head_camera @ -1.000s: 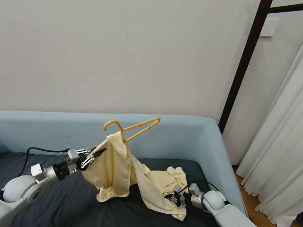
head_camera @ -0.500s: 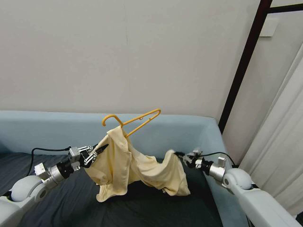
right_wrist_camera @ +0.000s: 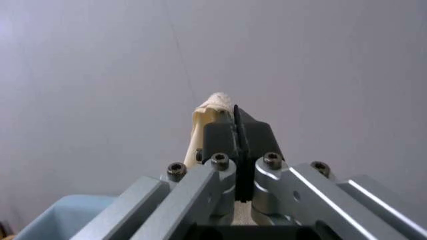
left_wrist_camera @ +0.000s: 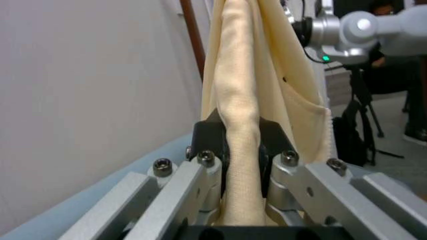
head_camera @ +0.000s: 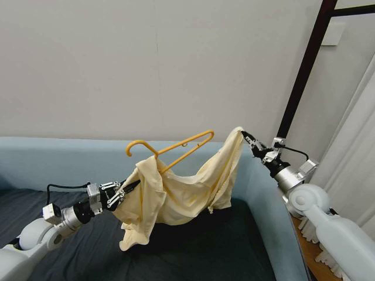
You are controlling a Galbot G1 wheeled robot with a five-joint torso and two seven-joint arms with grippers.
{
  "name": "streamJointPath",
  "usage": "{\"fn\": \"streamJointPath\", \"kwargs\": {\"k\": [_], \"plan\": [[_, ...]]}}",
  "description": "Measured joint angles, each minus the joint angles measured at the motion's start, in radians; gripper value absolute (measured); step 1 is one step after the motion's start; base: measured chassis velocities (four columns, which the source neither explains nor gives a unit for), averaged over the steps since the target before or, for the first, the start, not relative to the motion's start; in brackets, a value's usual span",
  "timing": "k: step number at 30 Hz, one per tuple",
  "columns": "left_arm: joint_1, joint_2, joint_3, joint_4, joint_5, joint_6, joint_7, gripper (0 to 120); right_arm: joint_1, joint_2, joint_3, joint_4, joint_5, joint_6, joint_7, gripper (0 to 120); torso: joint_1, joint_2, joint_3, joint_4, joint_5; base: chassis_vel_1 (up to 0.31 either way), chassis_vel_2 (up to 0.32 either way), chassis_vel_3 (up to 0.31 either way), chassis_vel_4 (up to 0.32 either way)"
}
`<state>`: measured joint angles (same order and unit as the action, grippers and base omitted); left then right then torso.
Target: Pick up the clothes from the sofa and hang them on the clothes hanger.
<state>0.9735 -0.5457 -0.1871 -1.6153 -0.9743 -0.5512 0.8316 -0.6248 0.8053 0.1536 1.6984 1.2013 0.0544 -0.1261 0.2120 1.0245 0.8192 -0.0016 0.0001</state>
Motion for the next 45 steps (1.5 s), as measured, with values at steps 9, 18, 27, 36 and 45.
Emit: {"fn": "streamJointPath", "kwargs": {"k": [9,18,27,36,45], "plan": [[-0.001,0.002,0.024,0.046,0.105,0.028,-0.005,7,0.049,-0.027,0.014,0.076,-0.007,0.029,-0.01,0,0.0,0.0,0.0,0.0004,-0.0003,0.0,0.0,0.0,0.0],[-0.003,0.017,0.027,0.031,0.141,0.063,0.064,7,0.084,-0.052,-0.018,0.14,-0.071,0.022,0.03,0,0.0,0.0,0.0,0.0,-0.0003,0.0,0.0,0.0,0.0],[0.004,0.039,0.021,0.05,0.2,0.073,0.023,7,0.085,-0.056,0.01,0.178,-0.082,0.017,0.079,0,0.0,0.0,0.0,0.0002,-0.0004,0.0,0.0,0.0,0.0],[0.005,0.037,0.0,0.054,0.2,0.086,-0.132,7,0.048,-0.068,0.048,0.249,-0.088,0.027,0.083,0,0.0,0.0,0.0,0.0002,-0.0002,0.0,0.0,0.0,0.0],[0.022,0.003,0.003,0.004,0.204,0.13,-0.22,7,0.012,-0.065,0.019,0.329,-0.063,0.067,0.047,0,0.0,0.0,0.0,0.0001,-0.0003,0.0,0.0,0.0,0.0]]}}
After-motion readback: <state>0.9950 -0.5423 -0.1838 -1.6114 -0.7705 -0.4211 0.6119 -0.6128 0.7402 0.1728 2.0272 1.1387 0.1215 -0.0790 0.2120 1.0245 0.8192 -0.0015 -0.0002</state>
